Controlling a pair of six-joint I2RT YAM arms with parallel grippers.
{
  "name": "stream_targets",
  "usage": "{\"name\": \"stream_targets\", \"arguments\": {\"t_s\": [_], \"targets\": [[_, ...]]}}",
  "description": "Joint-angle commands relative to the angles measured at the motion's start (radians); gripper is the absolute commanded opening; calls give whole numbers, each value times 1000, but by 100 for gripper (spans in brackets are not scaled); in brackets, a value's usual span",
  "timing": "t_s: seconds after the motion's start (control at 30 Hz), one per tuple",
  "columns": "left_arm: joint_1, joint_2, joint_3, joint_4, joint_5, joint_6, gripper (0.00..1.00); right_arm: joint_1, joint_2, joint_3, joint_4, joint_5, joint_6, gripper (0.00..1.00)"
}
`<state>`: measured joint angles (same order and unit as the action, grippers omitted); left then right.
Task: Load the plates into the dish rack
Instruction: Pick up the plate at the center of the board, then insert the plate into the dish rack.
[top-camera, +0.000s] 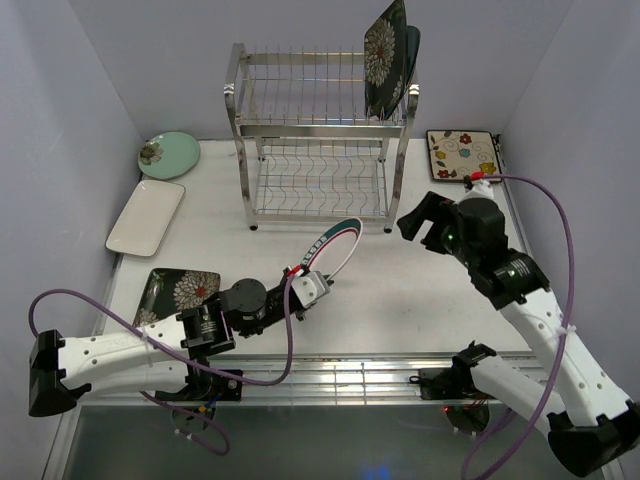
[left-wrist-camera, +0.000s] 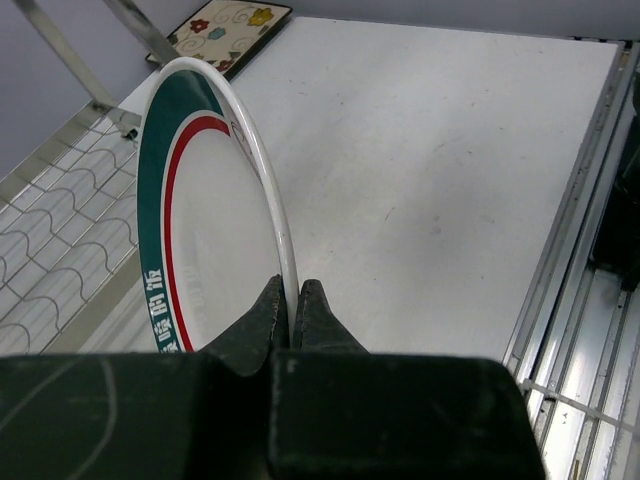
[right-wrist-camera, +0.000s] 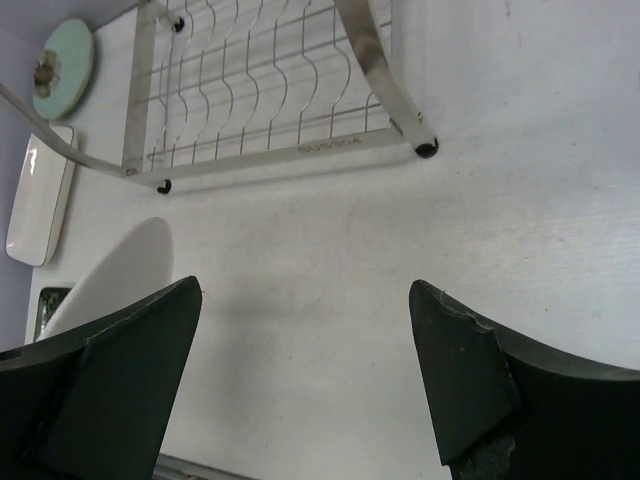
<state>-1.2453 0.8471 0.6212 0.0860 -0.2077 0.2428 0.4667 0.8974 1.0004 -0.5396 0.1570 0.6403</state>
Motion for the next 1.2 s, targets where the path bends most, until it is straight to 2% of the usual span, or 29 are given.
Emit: {"name": "stream_targets", "arguments": {"t_s": [0.0,0.1,0.23,0.47,0.6,0.77,1.03,1.17], "targets": [[3,-7,63,57,-140,-88,0,-2,-139,-104,185,151,-54,90],[3,4,101,55,-225,-148,0,0,-231,-187,239,216,-54,90],[3,-3,150,55,-243,-203,0,-2,-262,-221,267,263,-53,90],[3,27,314,3,-231,-312,0,-2,-147,-215,273,221,-39,90],[4,43,371,69,-337,-355,0,-2,-83,-206,265,210,-39,90],[4,101,451,167,-371,-332,0,-2,-94,-223,271,254,-37,90],[9,346,776,179,-366,-247,0,-2,-120,-240,277,305,-37,90],[20,418,909,179,-380,-182,0,-2,-118,-241,279,306,-39,90]]}}
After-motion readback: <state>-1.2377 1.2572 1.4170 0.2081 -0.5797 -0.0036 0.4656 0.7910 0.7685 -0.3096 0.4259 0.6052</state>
